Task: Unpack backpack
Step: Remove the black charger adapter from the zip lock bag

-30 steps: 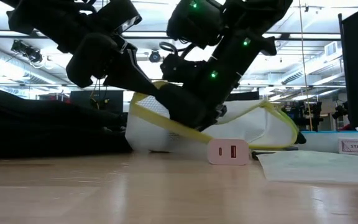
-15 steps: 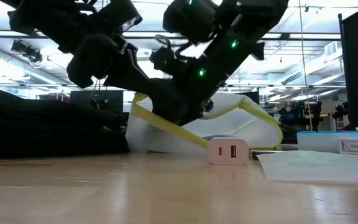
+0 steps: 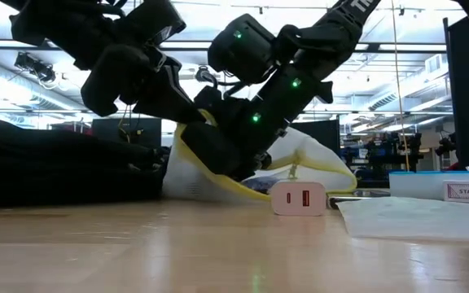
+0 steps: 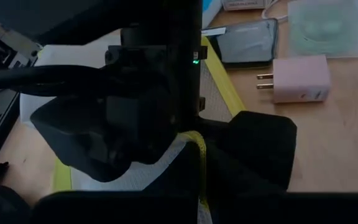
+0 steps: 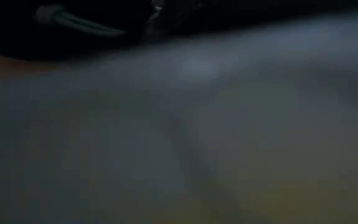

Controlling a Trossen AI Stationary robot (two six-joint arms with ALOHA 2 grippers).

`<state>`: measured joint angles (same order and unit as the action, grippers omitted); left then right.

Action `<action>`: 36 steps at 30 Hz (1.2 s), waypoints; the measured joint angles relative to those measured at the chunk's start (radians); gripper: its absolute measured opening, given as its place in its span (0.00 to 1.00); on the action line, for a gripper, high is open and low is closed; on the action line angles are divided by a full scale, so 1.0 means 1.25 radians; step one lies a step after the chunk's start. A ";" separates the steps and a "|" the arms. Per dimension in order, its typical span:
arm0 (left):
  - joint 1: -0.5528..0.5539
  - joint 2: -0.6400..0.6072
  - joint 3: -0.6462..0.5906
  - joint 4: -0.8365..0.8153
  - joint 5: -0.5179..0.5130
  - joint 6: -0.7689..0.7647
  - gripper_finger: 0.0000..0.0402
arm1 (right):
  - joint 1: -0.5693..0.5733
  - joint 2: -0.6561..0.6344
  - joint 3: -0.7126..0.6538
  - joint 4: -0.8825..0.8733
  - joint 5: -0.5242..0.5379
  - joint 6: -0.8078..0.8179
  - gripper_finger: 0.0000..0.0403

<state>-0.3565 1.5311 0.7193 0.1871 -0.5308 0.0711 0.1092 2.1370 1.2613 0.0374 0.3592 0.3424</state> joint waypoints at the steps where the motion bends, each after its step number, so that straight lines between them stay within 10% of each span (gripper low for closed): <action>1: 0.000 0.000 0.000 -0.003 -0.001 0.000 0.00 | 0.002 -0.004 0.000 -0.005 -0.002 0.000 0.28; 27: 0.000 -0.001 0.001 -0.041 -0.008 -0.022 0.00 | 0.225 -0.196 -0.003 -0.301 0.051 0.117 0.28; 36: 0.000 -0.001 0.001 -0.040 -0.009 -0.022 0.00 | 0.267 -0.179 -0.002 -0.278 -0.087 0.140 0.28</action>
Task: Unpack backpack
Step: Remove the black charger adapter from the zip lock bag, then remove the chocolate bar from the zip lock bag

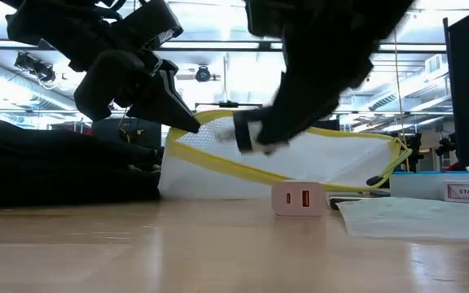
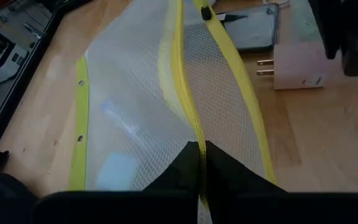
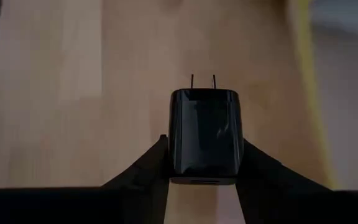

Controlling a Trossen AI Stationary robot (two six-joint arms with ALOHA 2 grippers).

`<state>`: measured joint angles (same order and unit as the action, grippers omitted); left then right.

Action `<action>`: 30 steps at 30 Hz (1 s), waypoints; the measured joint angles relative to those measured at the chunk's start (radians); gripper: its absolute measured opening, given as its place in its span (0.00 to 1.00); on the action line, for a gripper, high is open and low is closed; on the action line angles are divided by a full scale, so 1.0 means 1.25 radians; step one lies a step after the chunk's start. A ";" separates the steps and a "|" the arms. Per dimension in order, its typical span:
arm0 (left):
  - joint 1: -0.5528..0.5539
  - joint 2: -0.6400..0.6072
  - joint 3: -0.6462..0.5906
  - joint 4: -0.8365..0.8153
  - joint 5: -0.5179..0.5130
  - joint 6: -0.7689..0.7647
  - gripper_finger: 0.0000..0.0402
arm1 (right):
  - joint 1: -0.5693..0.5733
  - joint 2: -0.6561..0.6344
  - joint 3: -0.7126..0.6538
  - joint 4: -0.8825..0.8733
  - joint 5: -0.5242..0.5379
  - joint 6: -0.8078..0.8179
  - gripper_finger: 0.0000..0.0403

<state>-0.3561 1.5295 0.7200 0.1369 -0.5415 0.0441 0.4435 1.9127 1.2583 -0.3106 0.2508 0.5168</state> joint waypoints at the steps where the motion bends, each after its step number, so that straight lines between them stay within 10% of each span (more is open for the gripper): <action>1: 0.000 0.000 0.000 0.000 0.000 -0.001 0.00 | 0.001 0.007 0.000 0.003 0.001 0.007 0.28; 5: 0.000 0.000 0.000 0.001 0.000 -0.003 0.00 | -0.006 0.018 0.000 0.003 0.030 0.002 0.30; 15: 0.000 0.000 0.000 0.003 0.000 -0.003 0.00 | -0.016 0.021 0.000 0.004 0.117 -0.067 0.83; 30: -0.019 0.001 0.000 0.037 -0.093 0.024 0.00 | -0.066 -0.003 0.000 0.096 0.104 -0.119 0.56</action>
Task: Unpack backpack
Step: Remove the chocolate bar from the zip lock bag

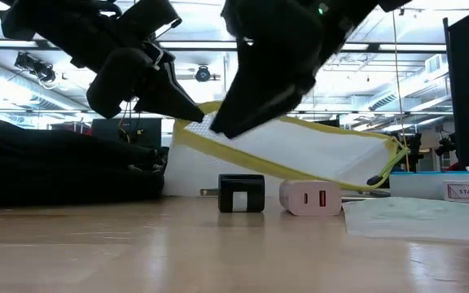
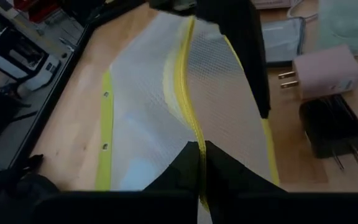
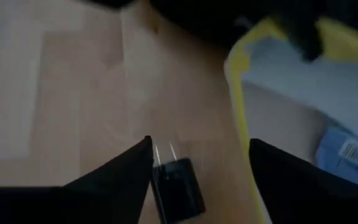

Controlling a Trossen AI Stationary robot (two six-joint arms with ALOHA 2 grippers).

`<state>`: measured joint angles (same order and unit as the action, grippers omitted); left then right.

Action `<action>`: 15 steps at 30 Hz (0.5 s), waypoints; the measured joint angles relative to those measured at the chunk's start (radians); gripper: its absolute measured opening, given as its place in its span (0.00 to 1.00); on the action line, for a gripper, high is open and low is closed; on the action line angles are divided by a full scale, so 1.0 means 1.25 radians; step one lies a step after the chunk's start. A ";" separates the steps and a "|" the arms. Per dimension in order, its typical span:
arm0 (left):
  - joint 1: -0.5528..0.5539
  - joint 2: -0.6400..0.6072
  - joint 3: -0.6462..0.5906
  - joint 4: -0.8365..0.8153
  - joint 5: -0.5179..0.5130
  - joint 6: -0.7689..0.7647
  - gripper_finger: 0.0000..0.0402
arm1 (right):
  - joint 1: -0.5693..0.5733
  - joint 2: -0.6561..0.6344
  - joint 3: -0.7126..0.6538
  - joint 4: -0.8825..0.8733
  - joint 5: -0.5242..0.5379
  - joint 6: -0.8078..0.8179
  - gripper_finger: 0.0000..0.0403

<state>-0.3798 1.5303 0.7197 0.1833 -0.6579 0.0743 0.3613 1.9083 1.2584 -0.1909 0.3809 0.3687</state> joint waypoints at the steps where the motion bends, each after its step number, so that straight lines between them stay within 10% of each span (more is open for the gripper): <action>1: 0.000 0.000 0.000 0.000 0.000 0.000 0.00 | -0.003 -0.005 0.000 0.012 -0.002 -0.001 0.54; 15: -0.016 0.000 0.000 -0.021 0.012 0.002 0.00 | -0.113 -0.012 0.001 -0.019 0.015 0.050 0.31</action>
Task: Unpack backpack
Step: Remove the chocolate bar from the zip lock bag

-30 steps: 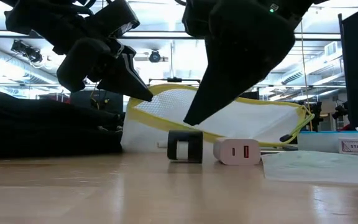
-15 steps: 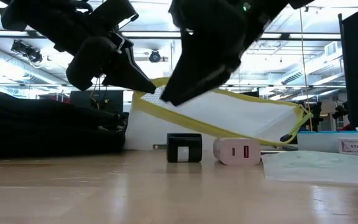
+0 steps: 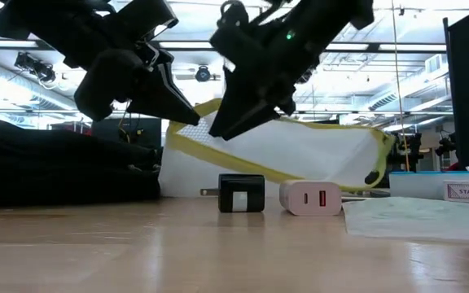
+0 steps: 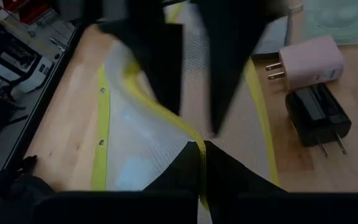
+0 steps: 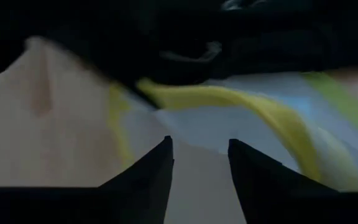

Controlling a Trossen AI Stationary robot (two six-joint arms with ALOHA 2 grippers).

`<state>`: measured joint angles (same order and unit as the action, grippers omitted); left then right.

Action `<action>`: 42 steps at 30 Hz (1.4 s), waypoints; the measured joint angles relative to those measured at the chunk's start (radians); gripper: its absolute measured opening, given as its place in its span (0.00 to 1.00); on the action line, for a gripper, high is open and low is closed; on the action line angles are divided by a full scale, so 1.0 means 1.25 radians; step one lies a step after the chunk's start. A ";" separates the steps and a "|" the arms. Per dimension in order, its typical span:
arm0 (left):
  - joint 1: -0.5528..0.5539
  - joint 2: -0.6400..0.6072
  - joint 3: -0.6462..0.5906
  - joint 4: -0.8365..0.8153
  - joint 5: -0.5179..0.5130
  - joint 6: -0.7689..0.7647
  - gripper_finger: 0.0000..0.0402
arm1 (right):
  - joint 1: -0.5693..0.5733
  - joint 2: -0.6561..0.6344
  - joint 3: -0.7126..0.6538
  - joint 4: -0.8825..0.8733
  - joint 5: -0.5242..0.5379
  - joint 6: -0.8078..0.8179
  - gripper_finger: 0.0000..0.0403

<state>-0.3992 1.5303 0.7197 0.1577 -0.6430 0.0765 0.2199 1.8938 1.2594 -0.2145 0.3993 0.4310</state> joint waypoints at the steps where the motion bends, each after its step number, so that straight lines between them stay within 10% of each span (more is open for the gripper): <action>1: 0.000 0.000 0.000 0.000 0.000 0.000 0.00 | -0.006 0.000 0.000 -0.007 -0.001 -0.009 0.30; 27: 0.000 0.000 0.000 0.002 0.000 0.001 0.00 | -0.048 0.120 -0.001 -0.022 0.074 -0.136 0.59; 38: 0.000 0.000 0.000 -0.003 0.011 -0.001 0.00 | -0.099 0.124 0.001 -0.053 0.017 -0.069 0.06; 42: 0.000 0.000 0.000 -0.007 0.016 -0.001 0.00 | -0.087 0.112 -0.001 -0.062 0.016 -0.071 0.02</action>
<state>-0.3992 1.5303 0.7197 0.1485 -0.6235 0.0757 0.1114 2.0337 1.2583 -0.2921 0.4191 0.3416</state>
